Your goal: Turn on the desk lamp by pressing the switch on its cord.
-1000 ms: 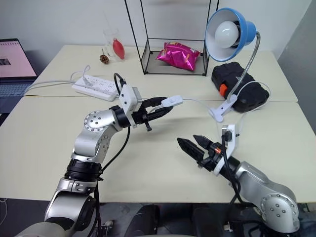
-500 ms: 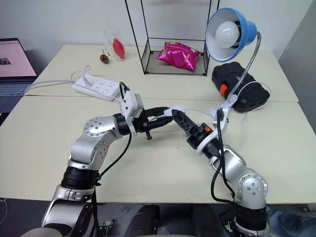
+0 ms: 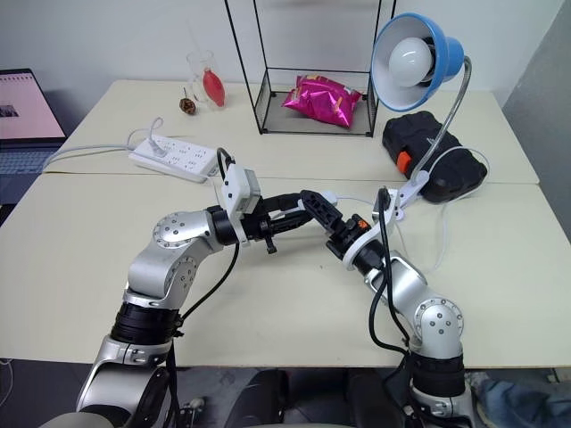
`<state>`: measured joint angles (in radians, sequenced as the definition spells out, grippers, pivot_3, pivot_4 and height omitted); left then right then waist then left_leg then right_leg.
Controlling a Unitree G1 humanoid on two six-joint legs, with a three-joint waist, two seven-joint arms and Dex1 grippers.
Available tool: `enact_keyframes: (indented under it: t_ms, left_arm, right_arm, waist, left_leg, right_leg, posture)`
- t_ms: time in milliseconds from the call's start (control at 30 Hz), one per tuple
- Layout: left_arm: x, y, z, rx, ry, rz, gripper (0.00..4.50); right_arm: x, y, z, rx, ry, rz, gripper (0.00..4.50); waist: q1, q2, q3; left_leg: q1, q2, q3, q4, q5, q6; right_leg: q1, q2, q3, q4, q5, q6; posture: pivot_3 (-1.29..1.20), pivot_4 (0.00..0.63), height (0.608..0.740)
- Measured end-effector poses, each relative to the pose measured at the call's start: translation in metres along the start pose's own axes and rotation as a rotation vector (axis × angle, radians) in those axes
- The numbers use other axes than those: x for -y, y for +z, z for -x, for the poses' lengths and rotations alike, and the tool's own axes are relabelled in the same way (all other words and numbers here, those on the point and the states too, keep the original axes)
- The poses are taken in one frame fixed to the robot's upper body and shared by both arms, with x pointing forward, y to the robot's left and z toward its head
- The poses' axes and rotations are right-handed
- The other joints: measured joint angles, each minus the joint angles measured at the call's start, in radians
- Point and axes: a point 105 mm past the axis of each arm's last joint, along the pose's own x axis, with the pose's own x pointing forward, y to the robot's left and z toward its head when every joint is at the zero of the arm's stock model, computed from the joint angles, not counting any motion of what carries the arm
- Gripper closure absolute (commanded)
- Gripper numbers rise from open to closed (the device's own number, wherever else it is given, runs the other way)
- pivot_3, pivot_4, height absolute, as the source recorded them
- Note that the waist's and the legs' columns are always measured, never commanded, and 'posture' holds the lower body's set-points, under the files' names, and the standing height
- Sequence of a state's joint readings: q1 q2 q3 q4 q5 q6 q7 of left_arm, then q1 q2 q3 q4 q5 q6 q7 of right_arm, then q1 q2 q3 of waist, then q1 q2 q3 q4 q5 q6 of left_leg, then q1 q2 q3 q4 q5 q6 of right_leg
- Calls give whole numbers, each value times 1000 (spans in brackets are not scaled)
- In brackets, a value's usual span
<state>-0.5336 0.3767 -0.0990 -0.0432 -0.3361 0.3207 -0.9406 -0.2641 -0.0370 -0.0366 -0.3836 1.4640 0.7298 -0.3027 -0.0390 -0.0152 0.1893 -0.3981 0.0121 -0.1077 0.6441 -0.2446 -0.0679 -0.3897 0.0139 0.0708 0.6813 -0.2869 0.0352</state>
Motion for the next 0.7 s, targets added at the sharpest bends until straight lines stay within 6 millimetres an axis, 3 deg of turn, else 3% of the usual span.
enact_keyframes:
  t_ms: [133, 533, 700]
  left_arm:
    - [0, 0, 0, 0, 7, -2, 3394]
    - [2, 1, 0, 1, 4, -7, 3394]
    - [2, 0, 0, 1, 6, -7, 3395]
  right_arm:
    - [0, 0, 0, 2, 0, -5, 453]
    - [0, -1, -3, 0, 5, -29, 3210]
    - [-2, 0, -3, 0, 21, -47, 3977]
  waist:
    - [0, 0, 0]
    - [-2, 0, 0]
    - [-2, 0, 0]
  left_leg:
    - [0, 0, 0, 0, 0, 0]
    - [0, 0, 0, 0, 0, 0]
    - [0, 0, 0, 0, 0, 0]
  right_leg:
    - [0, 0, 0, 0, 0, 0]
    - [0, 0, 0, 0, 0, 0]
    - [0, 0, 0, 0, 0, 0]
  posture:
    - [0, 150, 740]
    - [0, 150, 740]
    - [0, 150, 740]
